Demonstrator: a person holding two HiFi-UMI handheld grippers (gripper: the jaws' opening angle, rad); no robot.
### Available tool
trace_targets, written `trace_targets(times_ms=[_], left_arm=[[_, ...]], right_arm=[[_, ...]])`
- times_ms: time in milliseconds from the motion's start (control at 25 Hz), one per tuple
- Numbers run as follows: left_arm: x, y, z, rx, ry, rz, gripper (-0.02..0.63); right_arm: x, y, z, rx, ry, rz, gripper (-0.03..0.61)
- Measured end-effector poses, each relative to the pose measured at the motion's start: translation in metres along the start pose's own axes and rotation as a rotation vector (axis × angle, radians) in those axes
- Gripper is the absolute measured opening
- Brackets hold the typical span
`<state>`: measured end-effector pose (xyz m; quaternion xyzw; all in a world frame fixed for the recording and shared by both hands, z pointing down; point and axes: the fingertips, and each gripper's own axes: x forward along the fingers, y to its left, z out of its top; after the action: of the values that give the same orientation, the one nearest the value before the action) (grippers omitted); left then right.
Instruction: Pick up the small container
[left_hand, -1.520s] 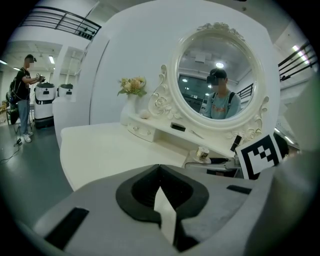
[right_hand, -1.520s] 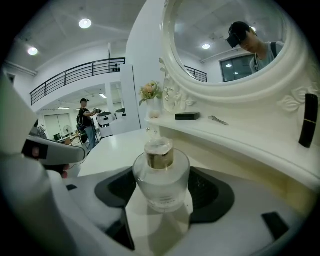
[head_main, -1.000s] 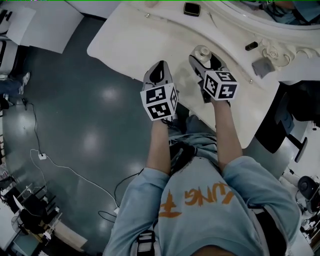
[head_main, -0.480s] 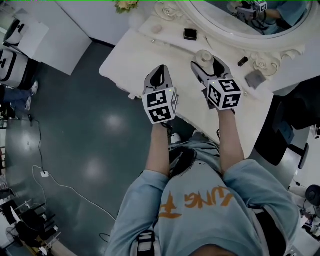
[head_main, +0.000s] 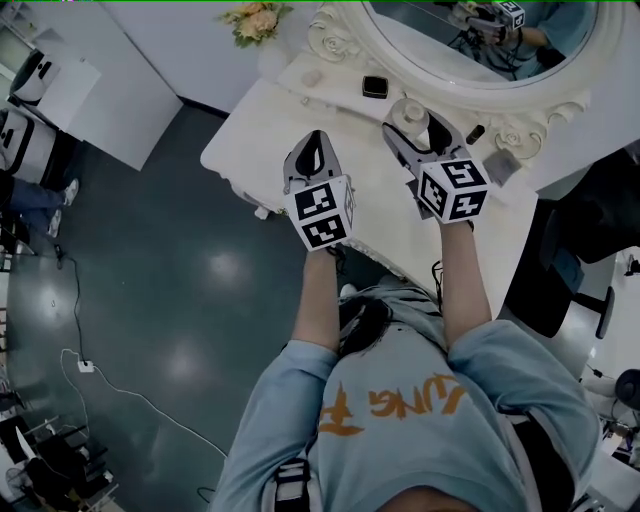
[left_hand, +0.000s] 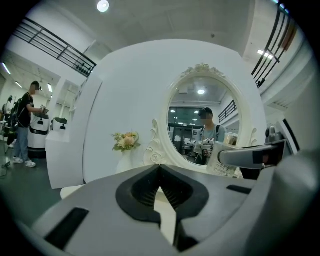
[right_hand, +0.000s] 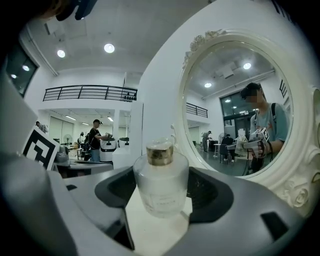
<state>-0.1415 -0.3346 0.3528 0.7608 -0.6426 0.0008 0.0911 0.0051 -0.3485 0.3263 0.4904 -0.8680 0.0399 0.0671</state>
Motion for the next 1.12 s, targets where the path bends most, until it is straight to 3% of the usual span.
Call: trace_targets(times_ms=[160,400,1120], left_arm=[[-0.003,0.010,-0.001,-0.004,-0.002,0.044,0.021],[0.002,0.005,-0.009,-0.034,0.010,0.030,0.021],[0.011,0.000,-0.014,-0.021,0.033,-0.003,0.021]], right_arm=[[0.000,0.001,-0.007,0.042,0.004,0.014,0.324],[0.002,-0.003,-0.010,0.005,0.037,0.016,0.324],[0.002,-0.011,-0.017,0.003,0.049,-0.001,0.324]])
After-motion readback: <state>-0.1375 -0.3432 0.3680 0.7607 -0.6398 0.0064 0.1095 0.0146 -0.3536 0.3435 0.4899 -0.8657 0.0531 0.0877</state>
